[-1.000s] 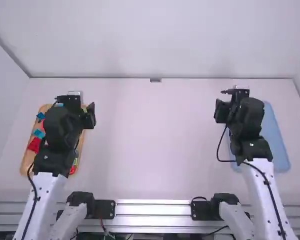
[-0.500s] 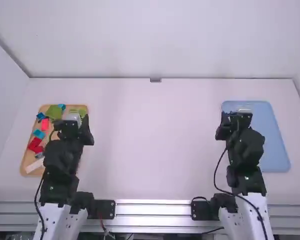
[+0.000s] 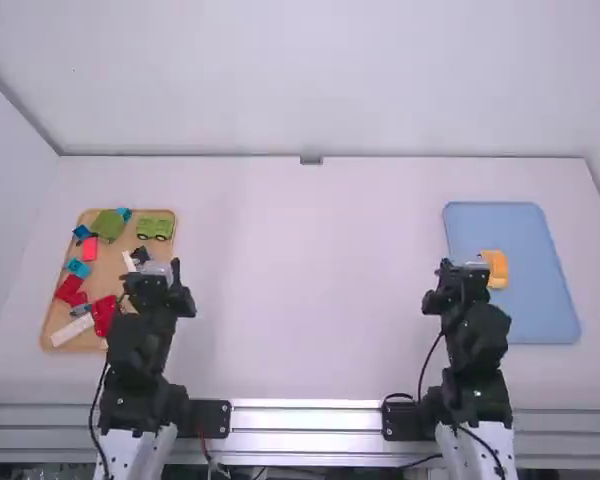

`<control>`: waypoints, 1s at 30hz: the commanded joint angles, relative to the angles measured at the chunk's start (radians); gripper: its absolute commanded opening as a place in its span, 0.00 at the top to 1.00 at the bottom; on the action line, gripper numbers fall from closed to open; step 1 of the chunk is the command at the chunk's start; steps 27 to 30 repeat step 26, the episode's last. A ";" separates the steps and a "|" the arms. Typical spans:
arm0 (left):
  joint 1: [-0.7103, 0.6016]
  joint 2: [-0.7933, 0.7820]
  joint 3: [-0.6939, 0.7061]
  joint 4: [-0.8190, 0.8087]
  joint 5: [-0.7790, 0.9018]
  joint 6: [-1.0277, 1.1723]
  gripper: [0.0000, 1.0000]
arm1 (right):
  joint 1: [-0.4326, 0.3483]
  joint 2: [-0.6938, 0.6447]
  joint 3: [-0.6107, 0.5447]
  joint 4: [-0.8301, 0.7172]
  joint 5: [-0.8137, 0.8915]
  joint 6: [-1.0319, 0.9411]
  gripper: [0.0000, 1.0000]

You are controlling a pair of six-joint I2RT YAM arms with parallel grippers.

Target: Assemble lego blocks to make yellow taxi

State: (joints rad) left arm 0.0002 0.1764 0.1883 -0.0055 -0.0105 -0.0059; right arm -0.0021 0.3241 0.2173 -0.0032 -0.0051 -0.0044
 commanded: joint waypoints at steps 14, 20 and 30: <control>0.000 -0.176 -0.173 0.006 0.010 0.006 1.00 | 0.002 -0.208 -0.209 0.003 0.005 0.004 1.00; 0.000 -0.176 -0.188 0.006 0.010 0.006 1.00 | 0.002 -0.276 -0.217 0.003 0.005 0.004 1.00; 0.000 -0.176 -0.188 0.006 0.010 0.006 1.00 | 0.002 -0.324 -0.217 0.003 0.005 0.004 1.00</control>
